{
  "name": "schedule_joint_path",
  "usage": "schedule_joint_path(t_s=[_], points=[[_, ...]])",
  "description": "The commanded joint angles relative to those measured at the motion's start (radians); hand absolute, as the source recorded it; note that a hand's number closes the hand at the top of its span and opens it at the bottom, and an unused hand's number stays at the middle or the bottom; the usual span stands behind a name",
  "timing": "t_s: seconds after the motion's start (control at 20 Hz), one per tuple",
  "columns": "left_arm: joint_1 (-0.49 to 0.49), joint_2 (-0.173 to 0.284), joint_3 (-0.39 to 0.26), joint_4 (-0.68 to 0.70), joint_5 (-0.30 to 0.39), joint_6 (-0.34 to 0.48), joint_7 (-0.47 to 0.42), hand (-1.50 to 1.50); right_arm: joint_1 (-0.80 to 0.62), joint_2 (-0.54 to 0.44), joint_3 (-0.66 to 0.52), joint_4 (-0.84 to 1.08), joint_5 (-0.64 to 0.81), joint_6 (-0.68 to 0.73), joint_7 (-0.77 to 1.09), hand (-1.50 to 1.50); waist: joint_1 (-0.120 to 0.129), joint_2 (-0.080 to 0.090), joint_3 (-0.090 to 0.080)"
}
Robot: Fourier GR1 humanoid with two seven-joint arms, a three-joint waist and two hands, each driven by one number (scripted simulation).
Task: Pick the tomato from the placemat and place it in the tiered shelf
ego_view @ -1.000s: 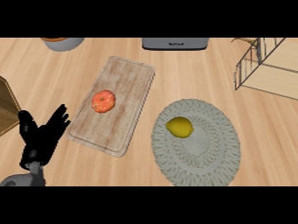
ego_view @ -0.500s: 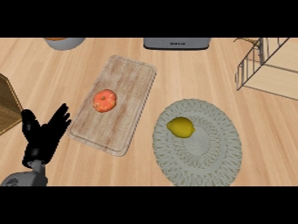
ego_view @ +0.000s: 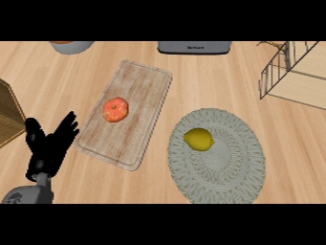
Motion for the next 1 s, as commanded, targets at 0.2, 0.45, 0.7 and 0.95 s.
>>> schedule_joint_path(t_s=[0.2, 0.45, 0.7, 0.95], points=[[-0.055, -0.012, -0.004, 0.004, -0.021, 0.022, 0.041, 0.00, -0.046, 0.001, 0.080, 0.264, 0.094, -0.154, -0.202, 1.50, 0.003, 0.002, 0.000], [0.056, 0.015, 0.013, 0.018, -0.011, -0.050, -0.069, 0.00, -0.083, -0.016, 0.094, 0.430, 0.143, -0.239, -0.303, 1.50, 0.008, 0.003, -0.001], [0.031, -0.024, -0.011, -0.058, -0.015, -0.006, 0.021, 0.00, -0.145, -0.029, 0.090, 0.594, 0.167, -0.309, -0.395, 1.50, 0.010, 0.003, 0.000], [-0.013, 0.027, 0.037, 0.015, 0.024, -0.077, 0.005, 0.00, -0.222, -0.070, 0.085, 0.700, 0.170, -0.304, -0.486, 1.50, 0.015, 0.006, 0.000]])
